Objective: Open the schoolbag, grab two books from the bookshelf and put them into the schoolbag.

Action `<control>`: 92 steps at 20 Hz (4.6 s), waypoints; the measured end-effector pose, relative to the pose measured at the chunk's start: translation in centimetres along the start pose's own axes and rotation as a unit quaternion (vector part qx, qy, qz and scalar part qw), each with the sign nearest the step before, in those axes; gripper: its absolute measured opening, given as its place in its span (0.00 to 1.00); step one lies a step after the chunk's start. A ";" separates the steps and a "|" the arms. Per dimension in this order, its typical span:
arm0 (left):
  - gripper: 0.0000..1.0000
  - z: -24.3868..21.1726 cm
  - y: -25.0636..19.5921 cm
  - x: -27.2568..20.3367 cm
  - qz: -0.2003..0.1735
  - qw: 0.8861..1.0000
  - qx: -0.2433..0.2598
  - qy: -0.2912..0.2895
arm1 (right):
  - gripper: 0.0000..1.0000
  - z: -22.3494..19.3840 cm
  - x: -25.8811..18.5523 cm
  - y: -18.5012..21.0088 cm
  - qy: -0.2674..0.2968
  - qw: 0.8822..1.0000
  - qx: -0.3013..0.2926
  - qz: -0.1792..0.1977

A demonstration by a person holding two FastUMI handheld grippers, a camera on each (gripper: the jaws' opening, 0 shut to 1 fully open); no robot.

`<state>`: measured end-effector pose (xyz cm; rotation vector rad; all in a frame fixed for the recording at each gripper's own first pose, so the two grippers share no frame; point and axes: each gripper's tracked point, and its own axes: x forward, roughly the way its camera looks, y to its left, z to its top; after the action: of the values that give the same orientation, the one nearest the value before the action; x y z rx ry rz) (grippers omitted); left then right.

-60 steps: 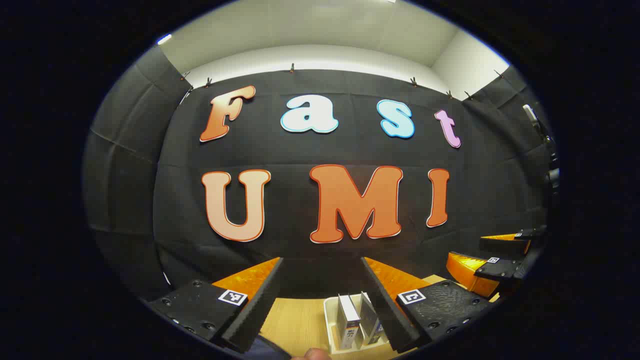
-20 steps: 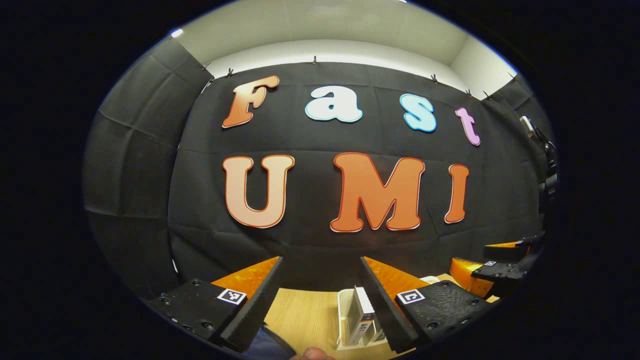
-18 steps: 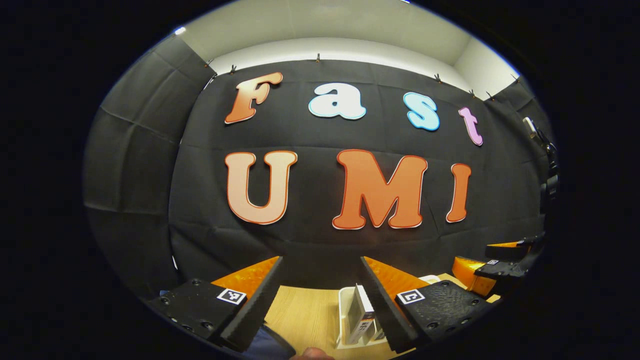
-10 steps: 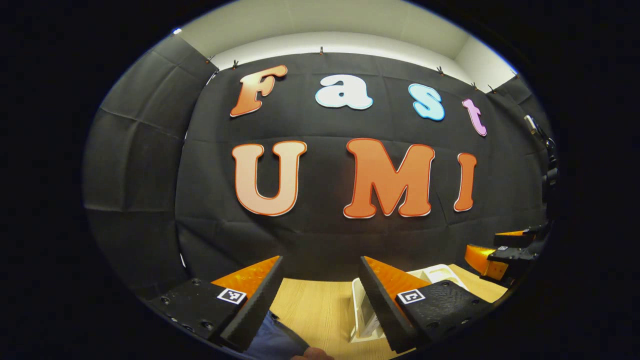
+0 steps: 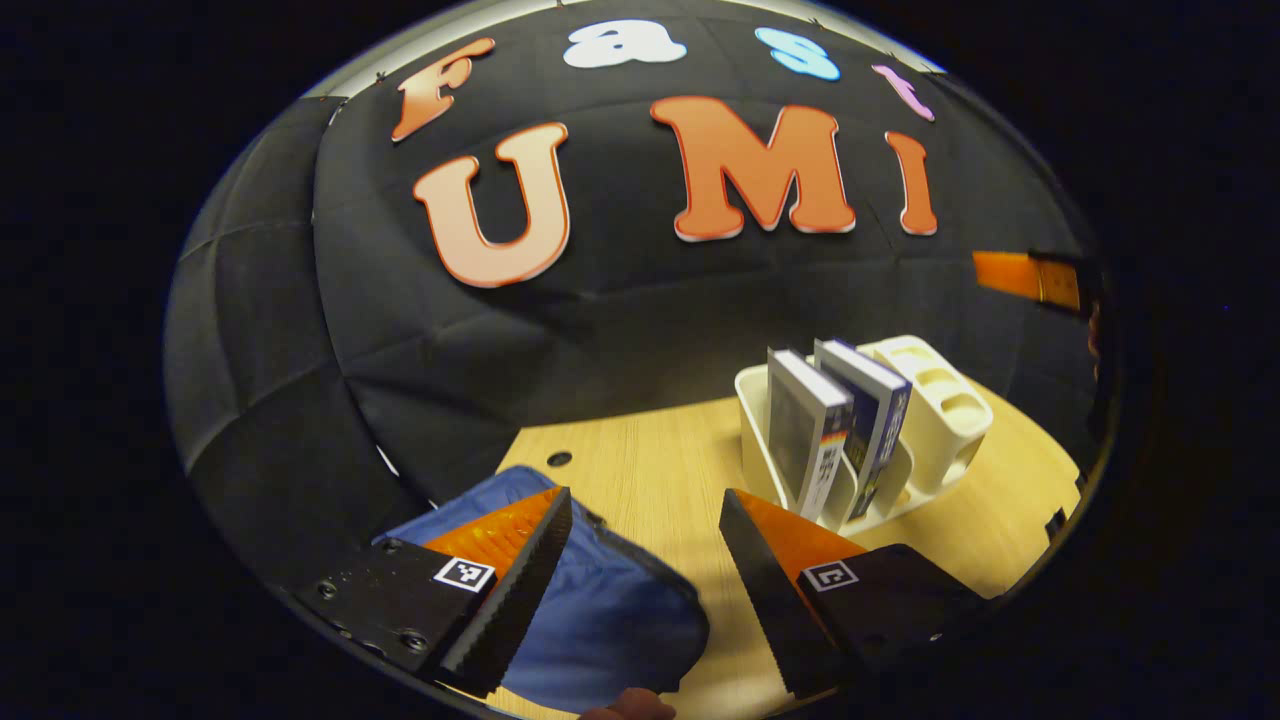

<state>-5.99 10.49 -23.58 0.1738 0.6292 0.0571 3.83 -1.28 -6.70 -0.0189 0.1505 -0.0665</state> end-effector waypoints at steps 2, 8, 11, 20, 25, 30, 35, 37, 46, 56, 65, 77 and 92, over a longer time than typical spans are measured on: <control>0.96 -2.9 -0.1 1.1 0.000 0.999 0.002 0.037 | 0.95 -0.5 0.4 -0.9 0.005 1.000 0.003 -0.009; 0.96 -8.0 0.1 1.5 -0.001 0.995 0.029 0.095 | 0.95 -1.2 1.6 -3.6 0.013 0.999 0.005 -0.032; 0.96 -9.9 -1.0 1.9 -0.005 0.992 0.053 0.116 | 0.95 -1.2 2.2 -5.2 0.011 0.999 0.004 -0.049; 0.94 -17.3 -4.1 2.7 0.004 0.961 0.176 0.212 | 0.95 -3.0 2.5 -7.8 0.030 0.997 -0.002 -0.073; 0.94 -19.2 -3.4 2.9 0.060 0.937 0.256 0.229 | 0.95 -3.8 2.2 -8.0 0.039 0.997 -0.010 -0.071; 0.79 -21.4 -3.4 2.5 0.084 0.922 0.287 0.244 | 0.95 -4.1 2.1 -8.3 0.045 0.996 -0.015 -0.072; 0.60 -21.6 -2.9 2.6 0.091 0.920 0.288 0.249 | 0.95 -3.8 2.0 -7.8 0.042 0.997 -0.017 -0.065; 0.49 -21.3 -2.7 2.4 0.093 0.921 0.285 0.250 | 0.94 -3.5 2.1 -7.5 0.038 0.997 -0.017 -0.062; 0.06 -18.5 -1.2 1.7 0.064 0.932 0.249 0.255 | 0.95 -3.2 2.3 -5.2 0.038 0.998 -0.017 -0.038; 0.04 -8.1 2.2 -0.3 -0.005 0.964 0.166 0.208 | 0.95 -5.1 3.6 2.4 0.106 0.993 -0.019 0.051; 0.04 0.1 9.4 -0.5 -0.035 0.980 0.085 0.178 | 0.95 -8.1 4.6 10.5 0.195 0.970 -0.033 0.139; 0.04 4.1 12.7 1.8 -0.131 0.974 -0.027 0.184 | 0.96 -10.8 9.5 16.4 0.313 0.937 -0.060 0.144; 0.04 5.0 13.4 3.9 -0.187 0.963 -0.023 0.194 | 0.59 -15.8 13.4 19.4 0.481 0.870 -0.043 0.097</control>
<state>0.05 23.35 -19.46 -0.0057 1.0421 -0.2650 15.90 16.97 -24.76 -0.0598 1.1603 0.1411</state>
